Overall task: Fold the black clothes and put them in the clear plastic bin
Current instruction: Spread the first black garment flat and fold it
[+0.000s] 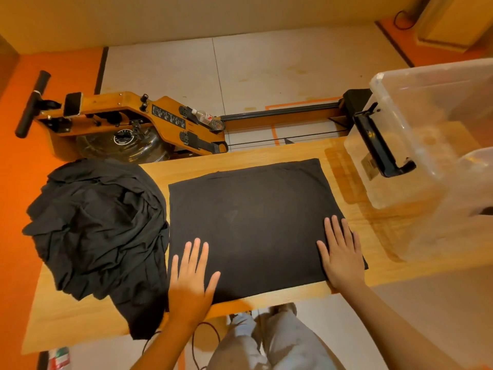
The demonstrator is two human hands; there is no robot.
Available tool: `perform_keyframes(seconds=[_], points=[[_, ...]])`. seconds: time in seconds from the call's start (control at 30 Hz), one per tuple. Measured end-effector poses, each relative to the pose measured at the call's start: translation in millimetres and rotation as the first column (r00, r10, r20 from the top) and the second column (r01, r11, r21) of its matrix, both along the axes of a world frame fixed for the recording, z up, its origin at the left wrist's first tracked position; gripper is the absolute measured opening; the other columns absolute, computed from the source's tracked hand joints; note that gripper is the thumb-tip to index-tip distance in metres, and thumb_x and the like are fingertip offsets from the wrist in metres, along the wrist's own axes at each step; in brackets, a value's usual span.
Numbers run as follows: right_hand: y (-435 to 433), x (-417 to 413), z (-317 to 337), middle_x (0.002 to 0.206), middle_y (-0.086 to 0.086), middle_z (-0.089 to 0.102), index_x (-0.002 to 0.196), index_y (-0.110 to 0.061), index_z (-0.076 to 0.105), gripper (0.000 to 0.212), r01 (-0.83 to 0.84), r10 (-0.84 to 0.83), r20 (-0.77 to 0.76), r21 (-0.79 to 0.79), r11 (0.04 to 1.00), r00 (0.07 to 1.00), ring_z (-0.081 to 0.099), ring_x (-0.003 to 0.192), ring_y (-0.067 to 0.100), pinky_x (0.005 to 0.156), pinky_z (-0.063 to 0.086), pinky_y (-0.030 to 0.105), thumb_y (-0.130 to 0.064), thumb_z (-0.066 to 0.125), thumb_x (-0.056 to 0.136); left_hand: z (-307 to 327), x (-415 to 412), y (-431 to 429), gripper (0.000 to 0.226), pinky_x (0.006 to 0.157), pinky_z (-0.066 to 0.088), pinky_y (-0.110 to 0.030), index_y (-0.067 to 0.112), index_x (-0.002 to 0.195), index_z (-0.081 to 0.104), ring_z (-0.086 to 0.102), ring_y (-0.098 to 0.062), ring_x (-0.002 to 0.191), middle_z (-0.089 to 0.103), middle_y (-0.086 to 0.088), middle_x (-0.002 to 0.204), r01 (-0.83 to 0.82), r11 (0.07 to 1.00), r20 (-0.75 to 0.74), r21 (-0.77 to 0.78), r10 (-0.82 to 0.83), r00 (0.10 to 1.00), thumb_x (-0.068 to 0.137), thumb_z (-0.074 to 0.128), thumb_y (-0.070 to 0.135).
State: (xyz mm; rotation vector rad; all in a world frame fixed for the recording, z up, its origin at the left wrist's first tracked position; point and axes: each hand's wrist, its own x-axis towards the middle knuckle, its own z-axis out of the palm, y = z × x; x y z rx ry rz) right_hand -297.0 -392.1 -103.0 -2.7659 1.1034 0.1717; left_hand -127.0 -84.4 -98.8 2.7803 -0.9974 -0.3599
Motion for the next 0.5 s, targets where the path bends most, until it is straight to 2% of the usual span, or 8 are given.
perform_keyframes(seconds=[0.07, 0.2, 0.27, 0.37, 0.43, 0.5], points=[[-3.9, -7.0, 3.2, 0.161, -0.001, 0.007, 0.152, -0.025, 0.006, 0.068, -0.020, 0.020, 0.003, 0.008, 1.000, 1.000, -0.006, 0.148, 0.016, 0.118, -0.006, 0.036, -0.057, -0.010, 0.094, -3.1, 1.2, 8.7, 0.070, 0.119, 0.006, -0.040, 0.013, 0.150, 0.032, 0.019, -0.023, 0.147, 0.029, -0.008, 0.157, 0.045, 0.999, 0.008, 0.021, -0.045, 0.999, 0.100, 0.014, 0.058], [-5.3, -11.1, 13.7, 0.160, -0.004, -0.005, 0.151, -0.029, -0.003, 0.070, -0.070, 0.070, 0.022, 0.034, 0.997, 0.997, -0.018, 0.147, 0.016, 0.118, -0.013, 0.037, -0.061, -0.013, 0.089, 5.9, -1.3, 7.7, 0.069, 0.119, 0.004, -0.038, 0.012, 0.152, 0.024, 0.013, -0.022, 0.148, 0.024, -0.007, 0.159, 0.059, 0.997, 0.067, 0.042, -0.062, 0.996, 0.100, 0.010, 0.056], [1.4, -12.9, 22.3, 0.161, -0.003, 0.000, 0.153, -0.026, 0.002, 0.067, -0.151, 0.149, 0.066, 0.031, 0.988, 0.987, -0.014, 0.148, 0.016, 0.118, -0.013, 0.035, -0.059, 0.001, 0.094, 13.4, -13.2, 8.4, 0.071, 0.120, 0.004, -0.039, 0.013, 0.153, 0.021, 0.008, -0.020, 0.150, 0.018, -0.005, 0.160, 0.037, 0.999, 0.070, 0.017, -0.039, 0.997, 0.099, 0.012, 0.058], [21.5, -25.1, 21.9, 0.160, 0.000, 0.012, 0.153, -0.023, 0.011, 0.071, -0.371, 0.369, 0.049, 0.036, 0.928, 0.928, 0.000, 0.149, 0.019, 0.118, -0.001, 0.038, -0.065, 0.013, 0.096, 10.5, -42.1, 17.6, 0.078, 0.119, 0.006, -0.039, 0.014, 0.154, 0.019, 0.005, -0.019, 0.150, 0.014, -0.004, 0.162, 0.096, 0.995, 0.043, 0.019, -0.097, 0.994, 0.095, 0.021, 0.065], [29.3, -38.4, 15.5, 0.159, 0.003, 0.020, 0.153, -0.023, 0.011, 0.084, -0.446, 0.448, -0.029, 0.058, 0.893, 0.894, 0.004, 0.148, 0.020, 0.116, 0.003, 0.039, -0.075, 0.024, 0.089, 4.0, -57.5, 26.7, 0.083, 0.119, 0.005, -0.038, 0.017, 0.155, 0.017, 0.004, -0.018, 0.150, 0.014, -0.003, 0.162, 0.113, 0.992, 0.028, 0.057, -0.115, 0.993, 0.092, 0.026, 0.070], [26.9, -49.9, 10.7, 0.156, 0.004, 0.028, 0.155, -0.023, 0.005, 0.104, -0.497, 0.499, -0.080, 0.054, 0.866, 0.863, -0.001, 0.149, 0.021, 0.115, 0.002, 0.038, -0.078, 0.049, 0.077, 1.2, -66.9, 34.1, 0.085, 0.119, 0.003, -0.036, 0.019, 0.155, 0.018, 0.003, -0.018, 0.150, 0.014, -0.003, 0.162, 0.087, 0.994, 0.019, 0.069, -0.089, 0.996, 0.089, 0.035, 0.070]])
